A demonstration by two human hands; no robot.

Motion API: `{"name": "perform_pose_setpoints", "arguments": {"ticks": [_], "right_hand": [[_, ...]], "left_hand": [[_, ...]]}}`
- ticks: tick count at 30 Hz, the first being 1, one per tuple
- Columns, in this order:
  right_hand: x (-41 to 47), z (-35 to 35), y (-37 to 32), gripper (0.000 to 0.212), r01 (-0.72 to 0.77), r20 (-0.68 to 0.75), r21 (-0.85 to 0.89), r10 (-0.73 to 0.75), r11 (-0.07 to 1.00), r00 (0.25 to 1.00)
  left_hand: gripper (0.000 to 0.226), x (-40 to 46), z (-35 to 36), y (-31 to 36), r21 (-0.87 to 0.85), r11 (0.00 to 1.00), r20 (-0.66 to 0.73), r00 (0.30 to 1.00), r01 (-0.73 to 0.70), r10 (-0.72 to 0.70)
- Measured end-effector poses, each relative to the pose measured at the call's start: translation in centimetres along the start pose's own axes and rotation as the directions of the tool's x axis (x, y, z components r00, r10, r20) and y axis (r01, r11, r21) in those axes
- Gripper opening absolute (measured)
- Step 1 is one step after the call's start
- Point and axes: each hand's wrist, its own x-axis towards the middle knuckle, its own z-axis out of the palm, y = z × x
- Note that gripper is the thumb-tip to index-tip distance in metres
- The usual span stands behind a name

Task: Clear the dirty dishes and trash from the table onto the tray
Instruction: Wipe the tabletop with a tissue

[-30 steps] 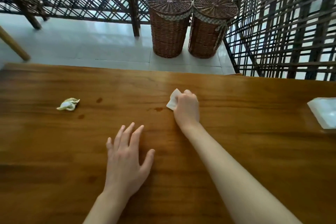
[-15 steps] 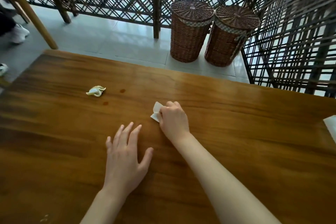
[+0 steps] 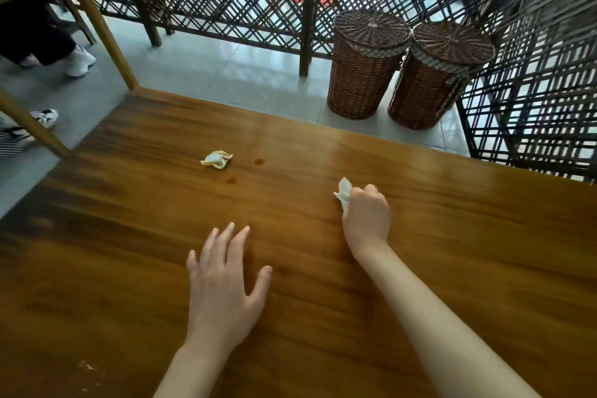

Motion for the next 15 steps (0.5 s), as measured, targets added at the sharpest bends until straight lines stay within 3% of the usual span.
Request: {"name": "perform_pose_setpoints", "arguments": {"ticks": [5,15], "right_hand": [[2.6,0.8,-4.4,0.017,-0.117,-0.028,0.033,0.118,0.993,0.993],[5.4,5.2,-15.6,0.017,0.041,-0.019,0.074,-0.040,0.996,0.999]], "left_hand": [[0.065,3.1,-2.5,-5.2,0.024,0.999,-0.028,0.999,-0.034,0.035],[0.066,9.5,-5.9,-14.3,0.078,0.996,-0.007,0.999,-0.049,0.049]]}}
